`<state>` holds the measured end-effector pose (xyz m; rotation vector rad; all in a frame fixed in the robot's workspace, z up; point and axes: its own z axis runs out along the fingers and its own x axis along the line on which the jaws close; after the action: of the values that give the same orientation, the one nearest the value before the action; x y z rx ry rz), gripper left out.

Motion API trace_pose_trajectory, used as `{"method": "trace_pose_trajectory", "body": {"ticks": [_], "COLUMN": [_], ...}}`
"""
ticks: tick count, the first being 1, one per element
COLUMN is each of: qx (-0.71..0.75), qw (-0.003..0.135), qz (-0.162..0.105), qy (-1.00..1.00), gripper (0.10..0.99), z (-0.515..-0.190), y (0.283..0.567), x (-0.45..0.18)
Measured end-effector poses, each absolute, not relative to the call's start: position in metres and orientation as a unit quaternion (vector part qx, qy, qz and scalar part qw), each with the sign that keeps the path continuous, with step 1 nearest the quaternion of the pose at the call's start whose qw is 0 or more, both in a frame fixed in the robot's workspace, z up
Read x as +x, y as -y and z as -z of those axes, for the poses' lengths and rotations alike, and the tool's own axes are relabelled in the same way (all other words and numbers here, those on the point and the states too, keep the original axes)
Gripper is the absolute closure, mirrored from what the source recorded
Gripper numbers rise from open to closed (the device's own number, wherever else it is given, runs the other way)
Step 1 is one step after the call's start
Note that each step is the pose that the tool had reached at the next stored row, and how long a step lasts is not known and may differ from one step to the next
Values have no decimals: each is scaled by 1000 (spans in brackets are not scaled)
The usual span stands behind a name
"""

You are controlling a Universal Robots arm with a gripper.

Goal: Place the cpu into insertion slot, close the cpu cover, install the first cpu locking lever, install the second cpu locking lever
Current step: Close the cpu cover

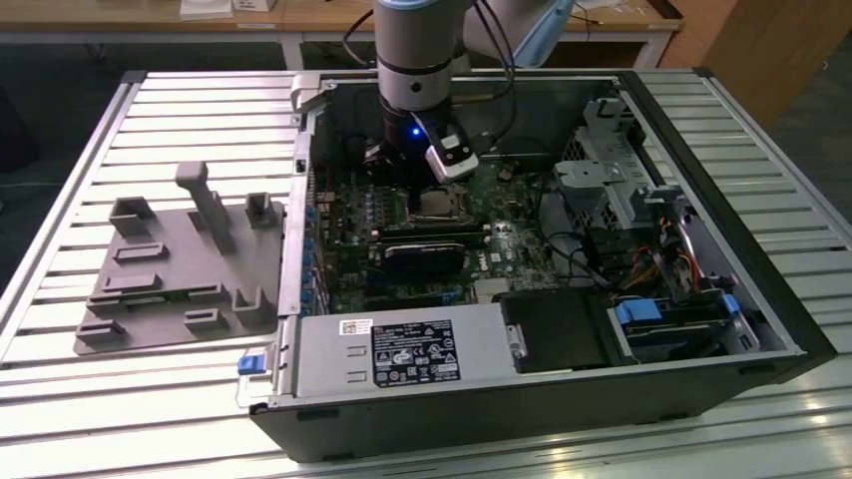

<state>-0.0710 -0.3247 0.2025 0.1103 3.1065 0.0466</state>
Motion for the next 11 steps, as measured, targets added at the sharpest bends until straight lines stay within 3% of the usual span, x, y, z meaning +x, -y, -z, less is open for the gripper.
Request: {"method": "trace_pose_trajectory", "body": {"ticks": [11], "qx": [33], "qw": [16], "qz": [-15], "qy": [-999], "gripper": [980], "z": [-200], "y": [325], "x": [-71]}}
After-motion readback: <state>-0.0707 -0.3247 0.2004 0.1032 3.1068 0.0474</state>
